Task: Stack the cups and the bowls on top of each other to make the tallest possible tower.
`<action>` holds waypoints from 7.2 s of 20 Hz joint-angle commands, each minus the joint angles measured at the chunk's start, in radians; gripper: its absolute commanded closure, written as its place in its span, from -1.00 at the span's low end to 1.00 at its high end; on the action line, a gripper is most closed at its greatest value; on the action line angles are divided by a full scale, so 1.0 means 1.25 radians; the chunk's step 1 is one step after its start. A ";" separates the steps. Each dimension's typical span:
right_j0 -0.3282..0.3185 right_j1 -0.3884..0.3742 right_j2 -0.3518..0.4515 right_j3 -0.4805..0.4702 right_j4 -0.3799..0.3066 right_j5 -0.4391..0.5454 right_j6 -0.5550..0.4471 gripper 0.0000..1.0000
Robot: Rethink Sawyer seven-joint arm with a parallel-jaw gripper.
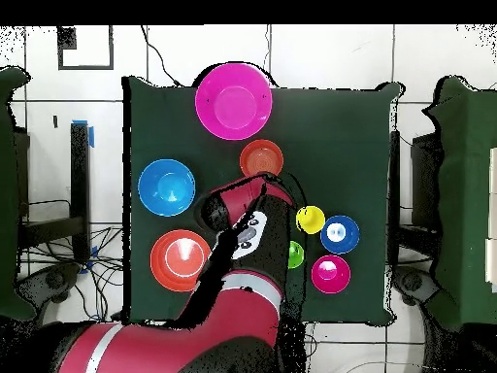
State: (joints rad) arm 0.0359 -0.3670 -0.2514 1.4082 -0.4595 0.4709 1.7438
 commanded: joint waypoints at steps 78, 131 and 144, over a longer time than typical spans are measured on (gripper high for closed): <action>0.021 -0.015 0.041 -0.090 0.031 0.054 0.063 1.00; -0.003 0.054 0.033 -0.139 -0.017 0.031 0.003 1.00; 0.000 0.082 0.014 -0.138 -0.034 0.004 0.017 1.00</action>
State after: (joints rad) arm 0.0478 -0.3488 -0.2987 1.2662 -0.4522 0.4697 1.7438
